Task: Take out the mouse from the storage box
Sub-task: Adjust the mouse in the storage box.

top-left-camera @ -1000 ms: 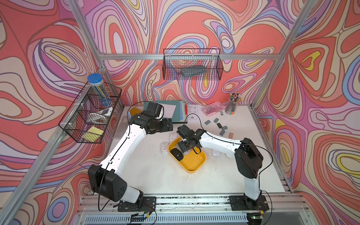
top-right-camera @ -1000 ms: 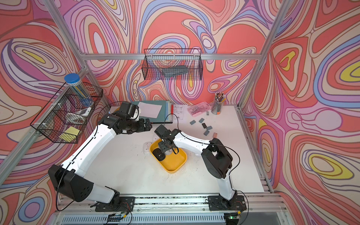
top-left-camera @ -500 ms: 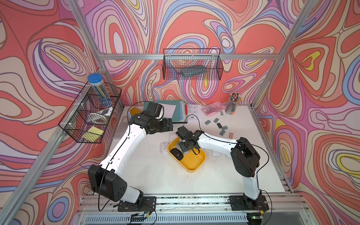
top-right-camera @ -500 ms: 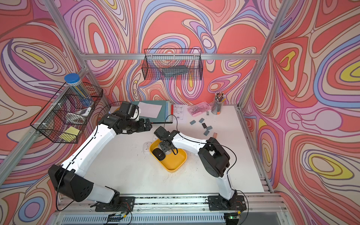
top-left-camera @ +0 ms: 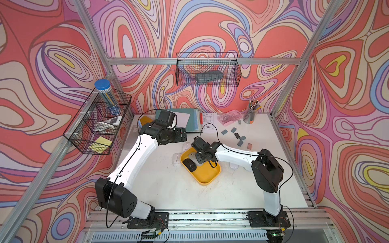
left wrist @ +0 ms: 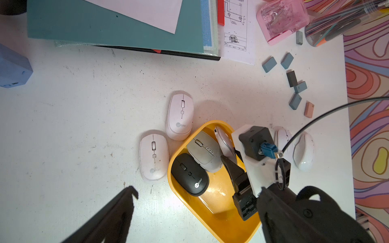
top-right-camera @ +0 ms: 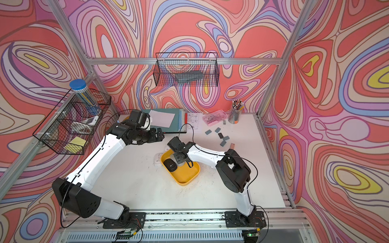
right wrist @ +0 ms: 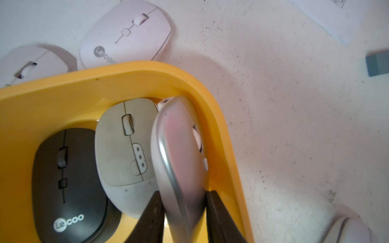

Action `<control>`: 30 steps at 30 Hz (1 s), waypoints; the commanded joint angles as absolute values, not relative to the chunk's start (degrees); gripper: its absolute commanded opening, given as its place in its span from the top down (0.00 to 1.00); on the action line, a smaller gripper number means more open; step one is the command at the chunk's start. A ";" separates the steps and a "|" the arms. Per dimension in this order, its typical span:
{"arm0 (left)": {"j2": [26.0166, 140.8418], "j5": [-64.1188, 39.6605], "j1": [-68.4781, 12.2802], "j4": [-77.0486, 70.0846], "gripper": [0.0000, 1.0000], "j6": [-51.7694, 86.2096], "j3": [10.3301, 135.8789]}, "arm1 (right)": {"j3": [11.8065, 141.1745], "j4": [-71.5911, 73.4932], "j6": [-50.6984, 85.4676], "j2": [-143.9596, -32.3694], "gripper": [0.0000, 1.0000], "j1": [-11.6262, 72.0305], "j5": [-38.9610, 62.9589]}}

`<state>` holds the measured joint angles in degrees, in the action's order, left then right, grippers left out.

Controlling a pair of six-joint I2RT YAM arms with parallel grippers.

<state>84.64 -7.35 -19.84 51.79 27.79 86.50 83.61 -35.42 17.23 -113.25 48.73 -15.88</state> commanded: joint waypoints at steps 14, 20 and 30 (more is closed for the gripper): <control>83.40 -7.61 -19.48 51.53 0.05 27.07 85.87 | 76.60 -39.65 22.24 -103.24 0.77 50.25 -17.97; 83.36 -8.10 -19.51 51.50 0.05 27.11 85.87 | 78.93 -49.56 21.91 -102.62 0.77 54.88 -20.71; 83.10 -8.34 -19.51 51.24 0.05 27.25 85.69 | 83.27 -53.26 20.97 -109.68 0.77 60.05 -23.50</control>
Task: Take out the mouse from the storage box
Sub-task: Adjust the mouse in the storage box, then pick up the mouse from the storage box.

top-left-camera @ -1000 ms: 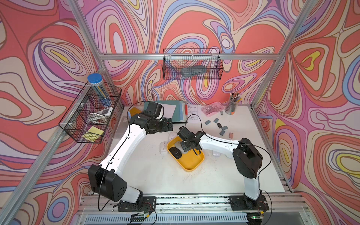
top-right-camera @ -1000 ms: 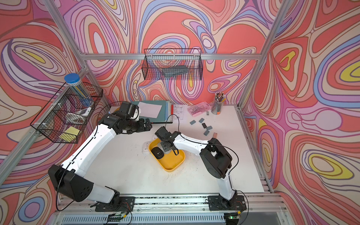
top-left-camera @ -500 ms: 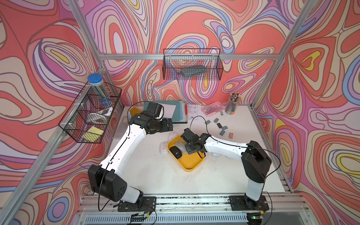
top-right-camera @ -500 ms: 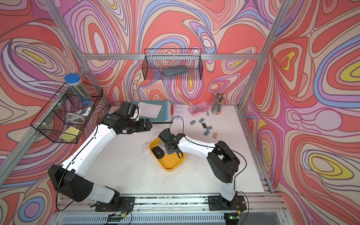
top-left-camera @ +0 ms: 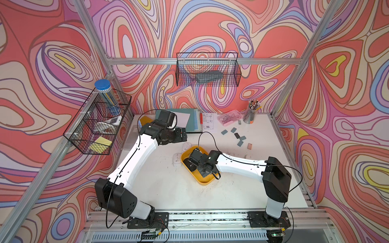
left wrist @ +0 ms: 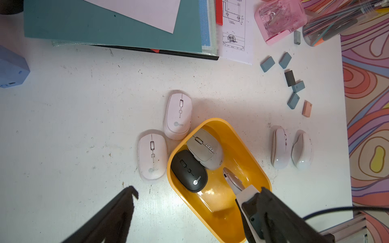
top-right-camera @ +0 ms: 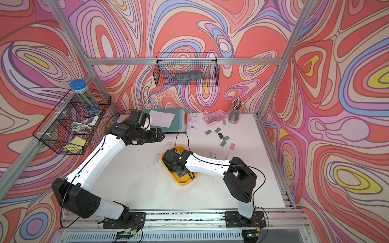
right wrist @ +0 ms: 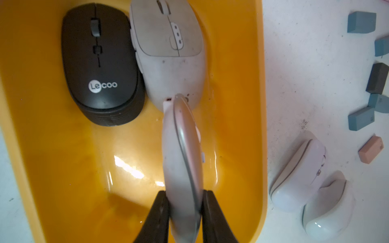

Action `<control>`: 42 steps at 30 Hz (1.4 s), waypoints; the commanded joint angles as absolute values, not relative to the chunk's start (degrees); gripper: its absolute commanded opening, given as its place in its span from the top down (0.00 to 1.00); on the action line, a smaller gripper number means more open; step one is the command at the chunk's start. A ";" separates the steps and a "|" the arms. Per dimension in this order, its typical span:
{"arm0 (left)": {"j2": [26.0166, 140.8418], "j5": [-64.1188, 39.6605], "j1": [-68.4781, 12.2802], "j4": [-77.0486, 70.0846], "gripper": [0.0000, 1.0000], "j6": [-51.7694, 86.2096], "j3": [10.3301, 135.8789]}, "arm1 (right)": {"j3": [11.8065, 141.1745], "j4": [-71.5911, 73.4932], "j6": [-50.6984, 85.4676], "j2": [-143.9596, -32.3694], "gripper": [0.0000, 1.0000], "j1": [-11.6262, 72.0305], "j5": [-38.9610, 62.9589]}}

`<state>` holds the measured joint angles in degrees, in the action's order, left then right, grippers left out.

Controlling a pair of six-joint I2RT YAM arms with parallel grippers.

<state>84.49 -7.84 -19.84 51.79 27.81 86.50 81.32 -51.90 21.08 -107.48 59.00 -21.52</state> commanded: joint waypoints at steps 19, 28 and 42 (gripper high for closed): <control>83.28 -9.02 -19.51 51.14 0.06 27.42 85.66 | 86.04 -50.97 25.67 -108.96 0.52 63.69 -13.18; 83.47 -9.16 -19.51 51.15 0.06 27.42 85.65 | 85.53 -53.06 26.18 -109.97 0.30 59.17 -13.08; 83.27 -9.33 -19.47 51.15 0.06 27.33 85.61 | 83.89 -47.80 31.30 -115.99 0.23 55.63 0.30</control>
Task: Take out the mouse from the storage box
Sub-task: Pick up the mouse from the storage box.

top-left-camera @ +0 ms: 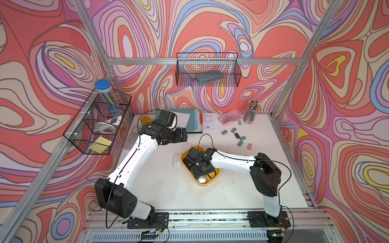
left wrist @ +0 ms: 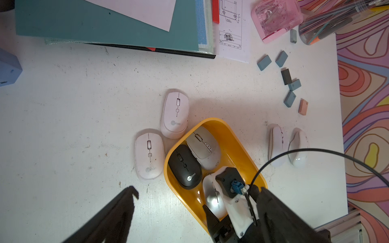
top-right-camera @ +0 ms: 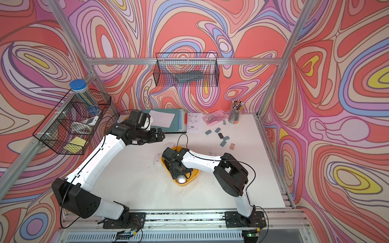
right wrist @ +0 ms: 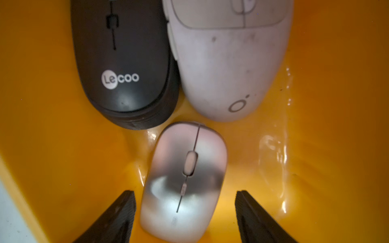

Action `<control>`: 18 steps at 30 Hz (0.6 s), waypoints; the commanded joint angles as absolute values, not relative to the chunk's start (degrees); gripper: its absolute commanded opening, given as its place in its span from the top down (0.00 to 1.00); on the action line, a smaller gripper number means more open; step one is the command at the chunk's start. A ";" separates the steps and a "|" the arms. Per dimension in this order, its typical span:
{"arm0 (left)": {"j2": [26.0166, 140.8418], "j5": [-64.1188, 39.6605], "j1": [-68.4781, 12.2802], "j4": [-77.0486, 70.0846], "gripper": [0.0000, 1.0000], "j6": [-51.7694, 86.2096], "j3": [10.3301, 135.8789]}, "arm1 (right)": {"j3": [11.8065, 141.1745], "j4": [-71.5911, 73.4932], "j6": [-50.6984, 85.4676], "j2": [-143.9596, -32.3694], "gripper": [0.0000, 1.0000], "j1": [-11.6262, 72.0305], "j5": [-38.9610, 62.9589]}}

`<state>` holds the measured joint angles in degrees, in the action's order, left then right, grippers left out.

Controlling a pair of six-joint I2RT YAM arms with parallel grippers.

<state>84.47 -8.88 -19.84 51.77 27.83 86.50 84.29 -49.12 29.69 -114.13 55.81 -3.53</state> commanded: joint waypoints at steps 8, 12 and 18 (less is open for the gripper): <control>83.17 -9.80 -19.50 51.15 0.06 27.41 85.61 | 83.72 -50.25 32.14 -119.31 0.27 55.68 0.06; 83.20 -10.00 -19.49 50.89 0.06 27.43 85.45 | 83.89 -51.77 32.29 -119.80 0.48 55.63 -2.42; 83.39 -9.93 -19.46 50.98 0.06 27.42 85.58 | 84.04 -51.20 31.02 -114.89 0.66 55.69 -4.04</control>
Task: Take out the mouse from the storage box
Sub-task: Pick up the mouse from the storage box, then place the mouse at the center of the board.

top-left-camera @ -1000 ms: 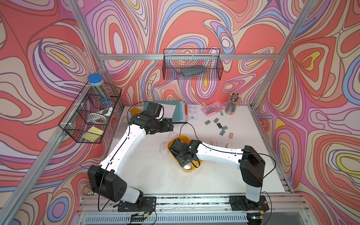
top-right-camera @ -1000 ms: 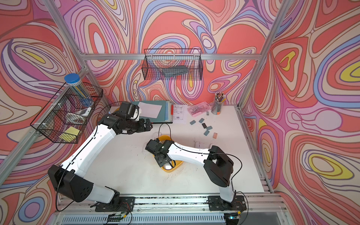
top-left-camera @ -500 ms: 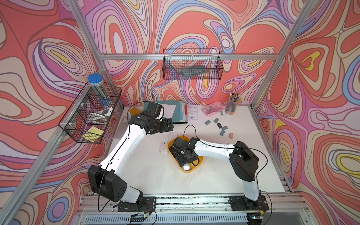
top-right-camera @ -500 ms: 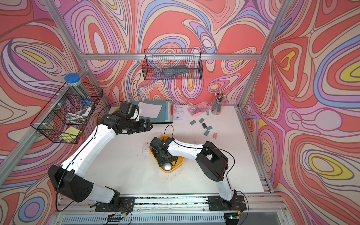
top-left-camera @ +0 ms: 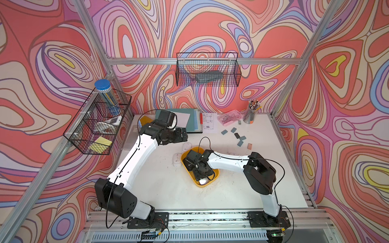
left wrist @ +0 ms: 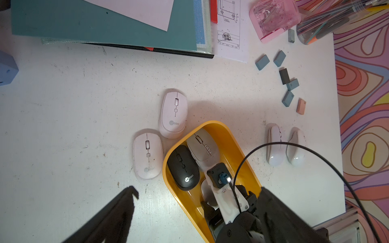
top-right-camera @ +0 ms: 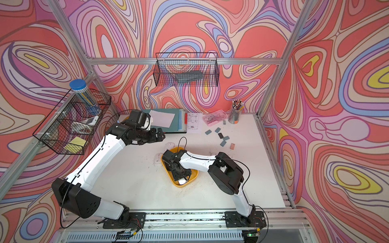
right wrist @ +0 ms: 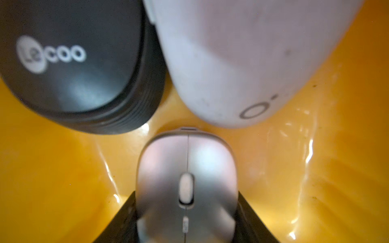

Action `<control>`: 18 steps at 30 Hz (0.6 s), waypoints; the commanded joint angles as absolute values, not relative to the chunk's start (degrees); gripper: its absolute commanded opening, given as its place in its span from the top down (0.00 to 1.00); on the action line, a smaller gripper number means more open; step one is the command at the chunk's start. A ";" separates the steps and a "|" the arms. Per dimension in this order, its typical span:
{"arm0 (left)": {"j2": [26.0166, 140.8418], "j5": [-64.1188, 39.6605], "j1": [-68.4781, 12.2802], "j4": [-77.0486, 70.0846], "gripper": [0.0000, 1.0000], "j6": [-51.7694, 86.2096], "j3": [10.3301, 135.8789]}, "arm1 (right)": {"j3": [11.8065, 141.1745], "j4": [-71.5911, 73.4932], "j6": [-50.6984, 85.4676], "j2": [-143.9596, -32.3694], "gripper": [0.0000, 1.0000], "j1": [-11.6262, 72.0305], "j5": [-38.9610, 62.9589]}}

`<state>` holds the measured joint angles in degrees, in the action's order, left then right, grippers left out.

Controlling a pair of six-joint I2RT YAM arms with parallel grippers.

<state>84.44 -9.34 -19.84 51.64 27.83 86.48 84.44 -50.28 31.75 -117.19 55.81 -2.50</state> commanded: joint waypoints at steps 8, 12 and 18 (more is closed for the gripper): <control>83.15 -9.57 -19.48 51.04 0.05 27.41 85.52 | 88.82 -56.43 29.59 -104.58 0.67 55.50 -15.73; 83.13 -9.72 -19.51 50.95 0.06 27.46 85.52 | 83.28 -58.89 31.22 -97.38 0.68 52.64 -19.91; 83.23 -10.10 -19.51 50.88 0.06 27.57 85.43 | 68.83 -60.62 37.79 -86.87 0.67 44.54 -17.76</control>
